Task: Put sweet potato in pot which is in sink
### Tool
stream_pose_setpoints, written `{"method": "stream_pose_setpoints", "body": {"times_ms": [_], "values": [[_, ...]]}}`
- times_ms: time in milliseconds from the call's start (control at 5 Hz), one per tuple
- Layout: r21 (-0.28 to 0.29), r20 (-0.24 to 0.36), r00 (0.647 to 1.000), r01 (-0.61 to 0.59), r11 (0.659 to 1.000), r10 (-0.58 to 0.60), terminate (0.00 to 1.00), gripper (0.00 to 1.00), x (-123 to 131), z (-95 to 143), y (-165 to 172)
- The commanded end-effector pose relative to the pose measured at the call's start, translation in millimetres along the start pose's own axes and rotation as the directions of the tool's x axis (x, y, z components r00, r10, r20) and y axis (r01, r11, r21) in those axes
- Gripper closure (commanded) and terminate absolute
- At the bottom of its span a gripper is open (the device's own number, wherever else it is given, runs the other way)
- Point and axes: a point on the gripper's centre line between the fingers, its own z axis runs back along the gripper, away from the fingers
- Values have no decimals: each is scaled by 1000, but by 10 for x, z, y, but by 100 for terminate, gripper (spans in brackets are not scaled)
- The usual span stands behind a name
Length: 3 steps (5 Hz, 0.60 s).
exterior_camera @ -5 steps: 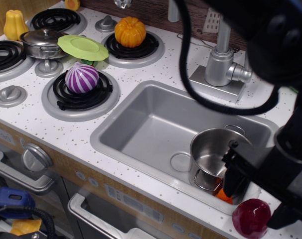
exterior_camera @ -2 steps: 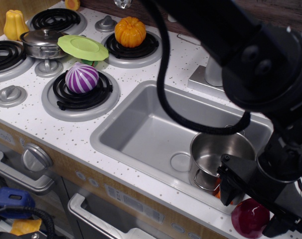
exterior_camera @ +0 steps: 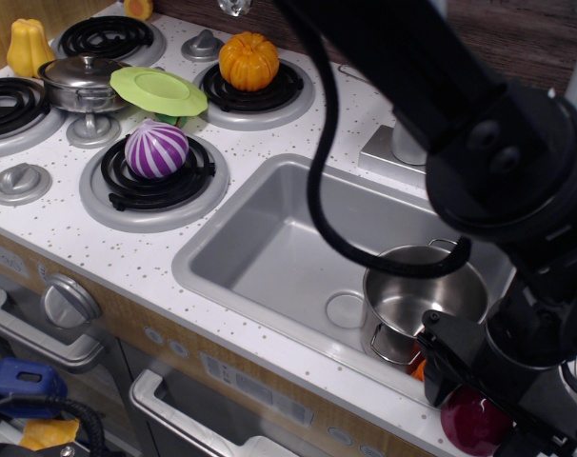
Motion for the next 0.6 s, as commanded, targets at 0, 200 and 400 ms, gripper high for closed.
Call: {"method": "stream_pose_setpoints", "body": {"times_ms": [0, 200, 400], "values": [[-20, 26, 1000, -6, 1000, 7, 0, 100, 52, 74, -8], [-13, -6, 999, 34, 999, -34, 0, 100, 44, 221, 81], [55, -38, 996, 77, 995, -75, 0, 100, 167, 403, 174]]}}
